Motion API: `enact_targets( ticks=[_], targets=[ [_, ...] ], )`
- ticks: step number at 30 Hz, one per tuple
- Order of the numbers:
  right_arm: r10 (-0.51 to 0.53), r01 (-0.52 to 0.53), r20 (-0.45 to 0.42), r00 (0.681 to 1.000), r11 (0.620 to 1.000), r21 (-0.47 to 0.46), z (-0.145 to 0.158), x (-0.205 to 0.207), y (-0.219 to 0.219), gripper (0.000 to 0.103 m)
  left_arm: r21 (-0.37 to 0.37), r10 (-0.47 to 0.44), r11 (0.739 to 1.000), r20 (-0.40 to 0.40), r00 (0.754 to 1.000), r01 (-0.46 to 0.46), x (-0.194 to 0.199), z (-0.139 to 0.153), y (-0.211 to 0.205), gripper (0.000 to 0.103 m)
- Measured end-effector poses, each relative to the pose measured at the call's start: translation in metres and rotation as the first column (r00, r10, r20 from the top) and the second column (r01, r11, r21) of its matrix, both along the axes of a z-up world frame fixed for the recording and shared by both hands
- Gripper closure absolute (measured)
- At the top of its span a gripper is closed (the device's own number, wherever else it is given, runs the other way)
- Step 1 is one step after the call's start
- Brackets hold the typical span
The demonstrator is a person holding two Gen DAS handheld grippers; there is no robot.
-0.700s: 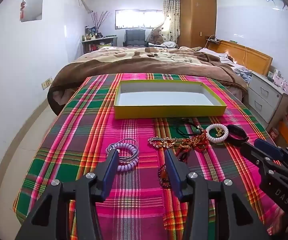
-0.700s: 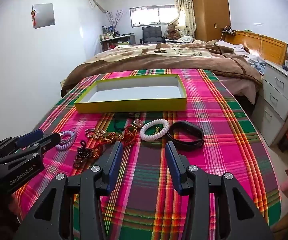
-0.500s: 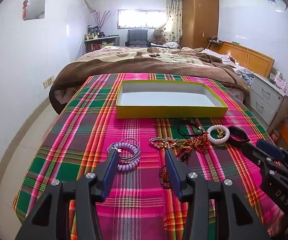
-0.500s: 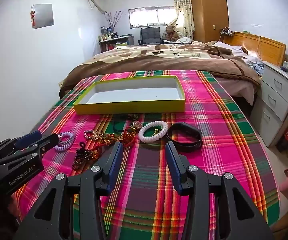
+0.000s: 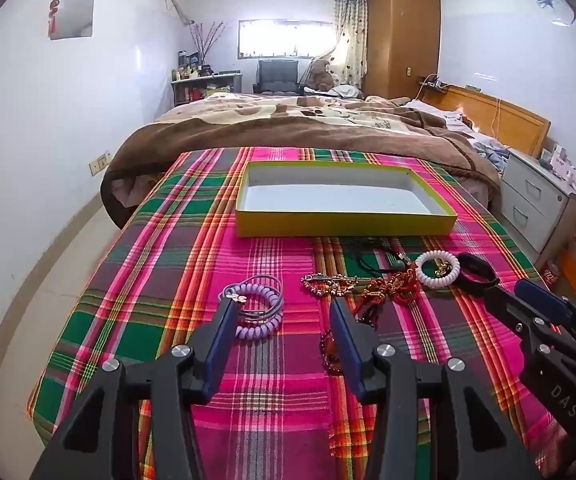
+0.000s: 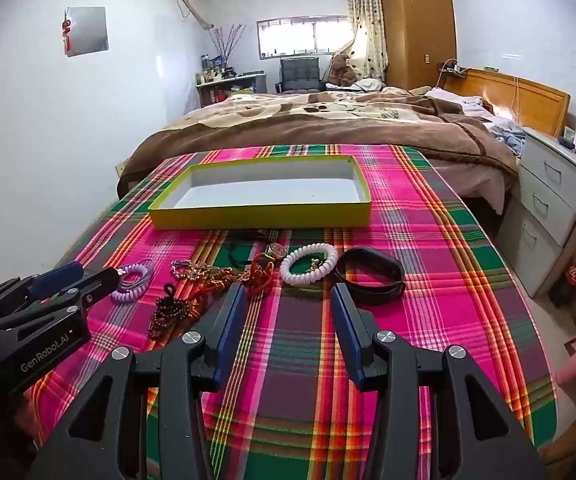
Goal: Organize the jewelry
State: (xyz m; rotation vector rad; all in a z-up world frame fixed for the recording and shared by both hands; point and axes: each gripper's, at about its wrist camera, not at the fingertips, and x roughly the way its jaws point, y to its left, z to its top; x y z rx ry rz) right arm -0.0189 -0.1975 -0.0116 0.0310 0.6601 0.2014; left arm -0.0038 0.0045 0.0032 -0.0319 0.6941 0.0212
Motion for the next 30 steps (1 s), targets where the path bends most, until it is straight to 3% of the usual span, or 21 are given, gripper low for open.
enact_targets(
  ticks=[30],
  targets=[
    [-0.012,0.012,0.003,1.000,1.000,0.005,0.0014,-0.0032,-0.0011,0.058,0.019,0.003,1.000,0.012,1.000,-0.003,-0.0052,0.0028,-0.0028,0.056]
  ],
)
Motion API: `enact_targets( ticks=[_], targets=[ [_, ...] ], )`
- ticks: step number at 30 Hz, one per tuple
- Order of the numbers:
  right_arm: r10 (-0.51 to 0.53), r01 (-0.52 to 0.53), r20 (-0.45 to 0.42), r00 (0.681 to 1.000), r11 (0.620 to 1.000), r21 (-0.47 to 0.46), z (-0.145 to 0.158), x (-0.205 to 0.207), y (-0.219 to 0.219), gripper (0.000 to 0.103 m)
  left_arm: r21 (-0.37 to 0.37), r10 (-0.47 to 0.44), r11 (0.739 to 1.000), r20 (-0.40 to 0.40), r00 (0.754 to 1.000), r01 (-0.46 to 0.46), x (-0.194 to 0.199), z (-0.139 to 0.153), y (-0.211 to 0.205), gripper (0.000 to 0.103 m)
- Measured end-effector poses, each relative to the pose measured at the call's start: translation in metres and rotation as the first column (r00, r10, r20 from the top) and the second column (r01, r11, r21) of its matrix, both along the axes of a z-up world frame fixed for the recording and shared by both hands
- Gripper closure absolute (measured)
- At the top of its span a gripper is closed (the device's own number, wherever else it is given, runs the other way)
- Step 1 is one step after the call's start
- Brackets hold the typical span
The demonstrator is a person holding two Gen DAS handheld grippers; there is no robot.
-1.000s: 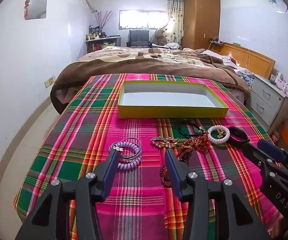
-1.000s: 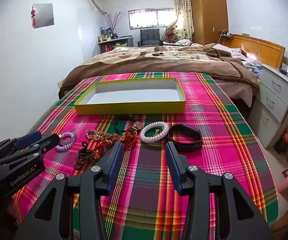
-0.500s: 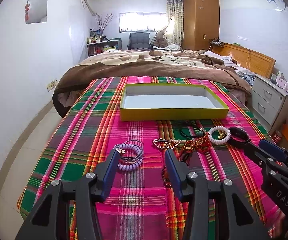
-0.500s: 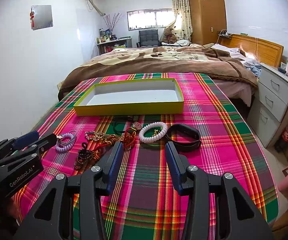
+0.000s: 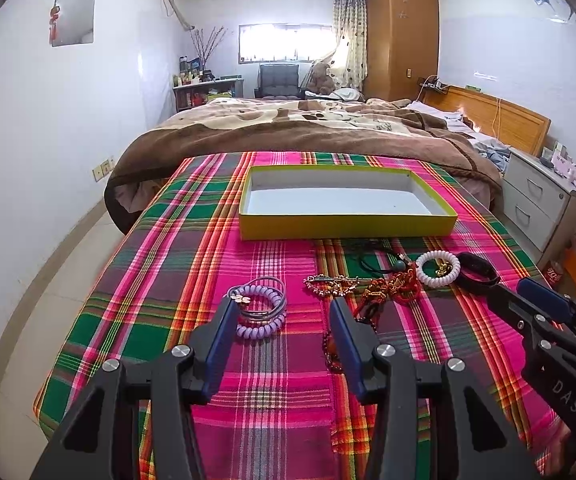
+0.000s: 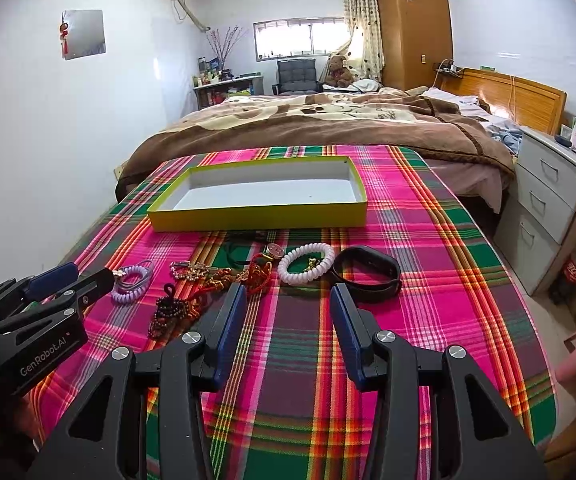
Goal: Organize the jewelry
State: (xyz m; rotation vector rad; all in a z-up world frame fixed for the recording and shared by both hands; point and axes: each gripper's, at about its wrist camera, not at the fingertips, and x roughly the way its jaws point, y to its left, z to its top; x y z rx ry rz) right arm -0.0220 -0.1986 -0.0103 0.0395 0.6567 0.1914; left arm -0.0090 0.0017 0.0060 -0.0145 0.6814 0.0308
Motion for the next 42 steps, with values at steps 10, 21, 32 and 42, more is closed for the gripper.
enact_targets(
  ticks=[10,21,32,42],
  targets=[
    [-0.002,0.002,-0.003,1.000,1.000,0.000,-0.0004,-0.0004,0.0010,0.058,-0.003,0.002,1.000,-0.005,1.000,-0.002,0.0009,-0.0029,0.0010,0.056],
    [-0.002,0.002,-0.003,1.000,1.000,-0.001,-0.0007,-0.0021,0.0009,0.058,-0.002,-0.001,1.000,-0.006,1.000,0.001,0.0017,-0.0045,0.0003,0.056],
    [-0.003,0.003,-0.006,1.000,1.000,-0.002,-0.0007,-0.0025,0.0011,0.058,-0.005,0.001,1.000,-0.007,1.000,-0.001,0.0016,-0.0051,-0.0003,0.056],
    [-0.005,0.005,-0.012,1.000,1.000,-0.006,0.0008,0.0010,0.0017,0.058,-0.021,0.001,1.000,-0.020,1.000,-0.002,0.0039,-0.0061,0.0043,0.056]
  ],
)
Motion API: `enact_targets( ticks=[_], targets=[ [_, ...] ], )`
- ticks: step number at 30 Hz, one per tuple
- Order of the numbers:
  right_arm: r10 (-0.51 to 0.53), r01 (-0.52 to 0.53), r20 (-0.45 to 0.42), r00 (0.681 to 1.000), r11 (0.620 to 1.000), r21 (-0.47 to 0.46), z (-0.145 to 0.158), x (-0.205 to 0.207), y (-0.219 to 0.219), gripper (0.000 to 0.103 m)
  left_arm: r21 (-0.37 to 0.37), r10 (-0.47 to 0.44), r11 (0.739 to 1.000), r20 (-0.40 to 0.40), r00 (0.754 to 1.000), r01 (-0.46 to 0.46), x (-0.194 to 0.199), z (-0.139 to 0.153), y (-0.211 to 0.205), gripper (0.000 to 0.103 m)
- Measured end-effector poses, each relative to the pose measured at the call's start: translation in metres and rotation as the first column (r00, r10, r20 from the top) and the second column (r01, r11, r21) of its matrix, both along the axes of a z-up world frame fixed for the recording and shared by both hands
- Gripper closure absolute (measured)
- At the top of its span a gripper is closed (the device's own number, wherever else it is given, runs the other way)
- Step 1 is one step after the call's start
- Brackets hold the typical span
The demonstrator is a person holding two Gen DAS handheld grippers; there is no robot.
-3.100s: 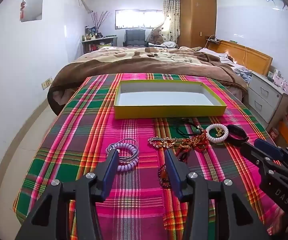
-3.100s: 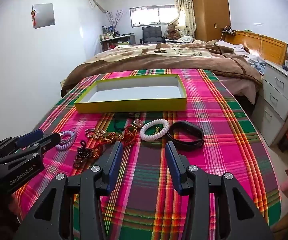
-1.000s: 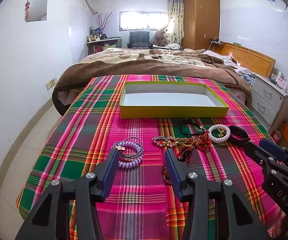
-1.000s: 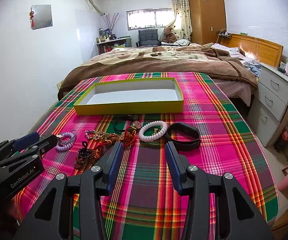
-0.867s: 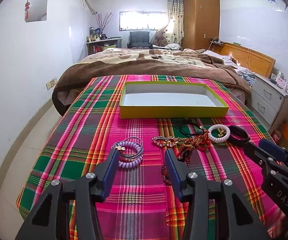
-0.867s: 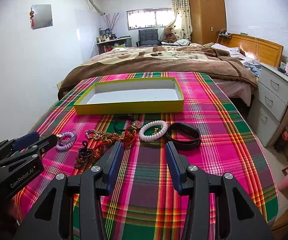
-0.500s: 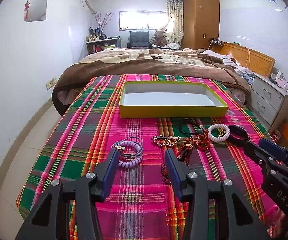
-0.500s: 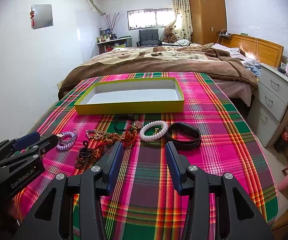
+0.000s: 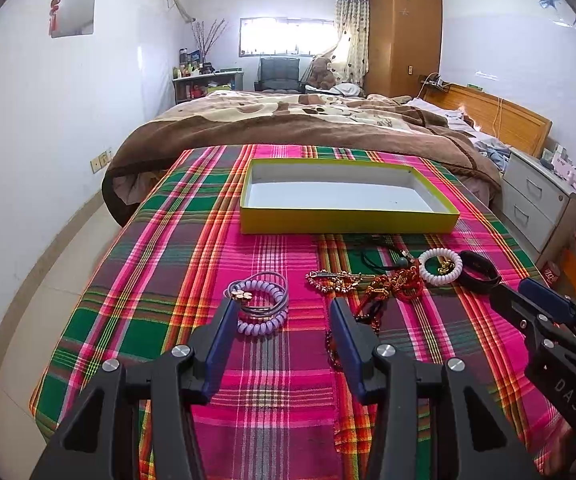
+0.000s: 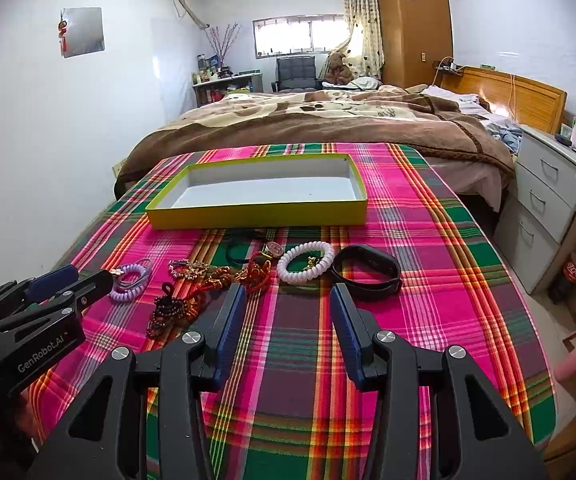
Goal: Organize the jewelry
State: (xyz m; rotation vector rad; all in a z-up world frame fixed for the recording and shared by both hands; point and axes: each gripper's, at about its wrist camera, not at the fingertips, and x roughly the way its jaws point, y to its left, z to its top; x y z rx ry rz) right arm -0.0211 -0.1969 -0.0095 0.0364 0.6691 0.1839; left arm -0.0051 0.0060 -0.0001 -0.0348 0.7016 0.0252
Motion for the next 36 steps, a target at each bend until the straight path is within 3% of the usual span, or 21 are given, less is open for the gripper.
enact_targets(
  ticks=[7,10,14,18,22,28,31,36],
  targets=[
    [-0.001,0.002,-0.007,1.000,1.000,0.004,0.000,0.004,-0.001,0.058,0.000,-0.007,1.000,-0.002,1.000,0.007,0.004,0.001,0.005,0.056],
    [-0.013,0.013,-0.015,1.000,1.000,0.027,0.000,0.009,-0.011,0.058,-0.040,-0.044,0.998,0.001,0.999,0.044,0.006,0.000,0.014,0.056],
    [-0.061,0.062,-0.026,0.998,0.997,0.035,0.001,0.019,-0.031,0.058,-0.030,-0.060,0.998,-0.040,0.997,0.058,0.013,-0.004,0.023,0.056],
    [-0.107,0.108,-0.052,0.993,0.994,0.017,-0.003,0.034,-0.054,0.058,-0.129,-0.086,0.989,-0.071,0.994,0.077,0.021,-0.006,0.042,0.056],
    [-0.110,0.109,-0.100,0.989,0.994,-0.010,-0.012,0.053,-0.069,0.058,-0.127,-0.076,0.990,-0.088,0.993,0.064,0.027,-0.010,0.054,0.056],
    [-0.039,0.038,-0.163,0.986,0.999,-0.011,-0.028,0.081,-0.078,0.058,-0.201,-0.078,0.978,-0.114,0.990,0.053,0.036,-0.015,0.076,0.056],
    [-0.025,0.032,-0.216,0.976,0.999,0.028,-0.039,0.097,-0.084,0.058,-0.206,-0.089,0.976,-0.122,0.989,0.063,0.040,-0.016,0.078,0.056],
    [0.004,-0.002,-0.222,0.975,1.000,0.006,-0.044,0.106,-0.078,0.058,-0.216,-0.089,0.975,-0.150,0.985,0.056,0.049,-0.023,0.081,0.056]
  ],
)
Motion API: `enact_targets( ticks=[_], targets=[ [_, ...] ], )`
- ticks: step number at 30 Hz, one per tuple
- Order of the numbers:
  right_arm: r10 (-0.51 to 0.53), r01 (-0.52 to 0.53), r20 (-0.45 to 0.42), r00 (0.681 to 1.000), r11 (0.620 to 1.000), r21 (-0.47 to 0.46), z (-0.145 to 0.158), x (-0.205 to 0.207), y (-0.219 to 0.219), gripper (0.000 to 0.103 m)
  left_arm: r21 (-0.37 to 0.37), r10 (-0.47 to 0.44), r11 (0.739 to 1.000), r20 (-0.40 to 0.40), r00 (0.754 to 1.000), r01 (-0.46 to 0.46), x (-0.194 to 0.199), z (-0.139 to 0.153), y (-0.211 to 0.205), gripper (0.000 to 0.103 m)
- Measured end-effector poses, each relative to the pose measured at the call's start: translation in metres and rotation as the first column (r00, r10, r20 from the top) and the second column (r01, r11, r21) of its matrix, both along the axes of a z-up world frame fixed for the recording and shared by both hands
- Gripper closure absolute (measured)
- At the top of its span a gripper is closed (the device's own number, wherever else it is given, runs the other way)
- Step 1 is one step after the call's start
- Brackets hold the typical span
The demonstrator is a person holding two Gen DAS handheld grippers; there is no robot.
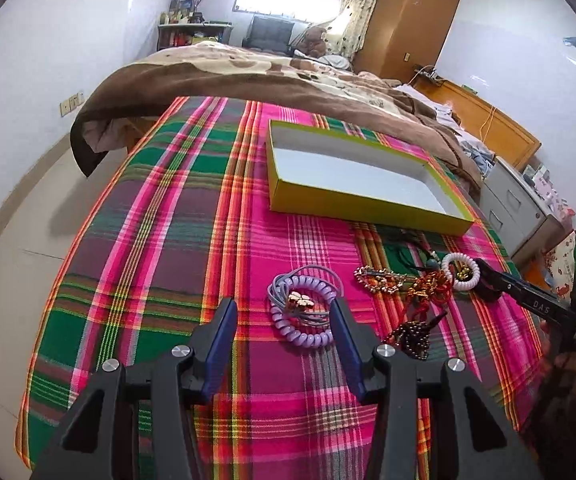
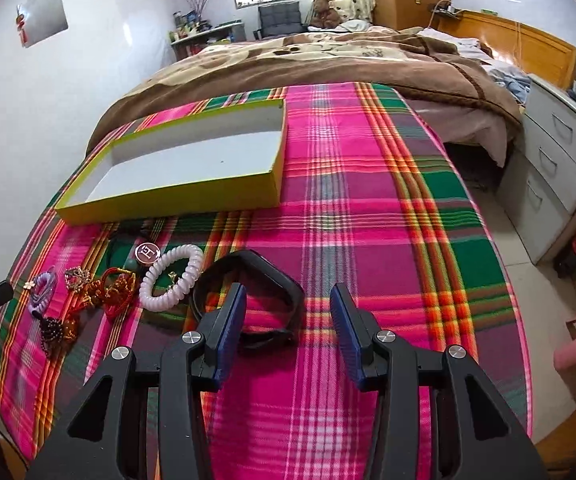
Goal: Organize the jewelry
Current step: 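Grasp the black band with the right tool while the left tool grasps the silver ring, then carry both items into the yellow box and open both tools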
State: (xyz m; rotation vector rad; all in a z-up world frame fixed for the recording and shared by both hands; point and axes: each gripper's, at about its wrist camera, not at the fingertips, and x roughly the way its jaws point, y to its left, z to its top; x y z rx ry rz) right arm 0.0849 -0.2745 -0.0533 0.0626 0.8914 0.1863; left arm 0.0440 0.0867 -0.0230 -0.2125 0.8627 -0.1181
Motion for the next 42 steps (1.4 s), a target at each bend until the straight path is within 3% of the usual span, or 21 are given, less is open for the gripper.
enact_targets(
  ticks=[5,6,7,8,12,20,26,35,42],
  targets=[
    [0.056,-0.057,-0.022,0.998,0.997,-0.042,-0.005,0.008,0.012,0.059,-0.003,-0.018,1.000,-0.019,1.000,0.018,0.007,-0.006,-0.002,0.056],
    [0.059,-0.060,-0.024,0.998,0.997,-0.043,-0.006,0.009,0.013,0.061,-0.003,-0.017,1.000,-0.020,1.000,0.017,0.008,-0.007,-0.002,0.056],
    [0.058,-0.059,-0.027,0.998,0.997,-0.041,-0.006,0.010,0.012,0.072,-0.002,-0.016,1.000,-0.023,1.000,0.016,0.009,-0.007,-0.001,0.056],
    [0.050,-0.052,-0.028,0.998,0.997,-0.051,-0.007,0.010,0.012,0.077,0.002,-0.015,1.000,-0.026,1.000,0.015,0.009,-0.009,-0.001,0.056],
    [0.047,-0.049,-0.030,0.998,0.997,-0.066,-0.007,0.010,0.012,0.078,0.014,-0.015,1.000,-0.036,0.999,0.015,0.012,-0.012,0.000,0.056],
    [-0.010,0.010,-0.012,1.000,1.000,-0.002,-0.002,-0.001,0.001,0.086,0.058,-0.064,0.996,-0.029,0.997,0.066,0.022,-0.012,-0.015,0.056],
    [-0.029,0.029,-0.001,1.000,0.999,0.019,0.002,-0.008,-0.002,0.087,0.104,-0.059,0.992,-0.045,0.997,0.064,0.028,-0.017,-0.024,0.073],
    [-0.039,0.039,0.003,0.999,0.999,0.034,0.004,-0.007,-0.005,0.087,0.152,-0.058,0.986,-0.032,0.998,0.062,0.029,-0.017,-0.025,0.086],
    [-0.046,0.046,0.017,0.999,0.998,0.045,0.010,-0.012,-0.007,0.087,0.164,-0.051,0.985,0.001,0.999,0.050,0.025,-0.009,-0.023,0.086]
  ],
)
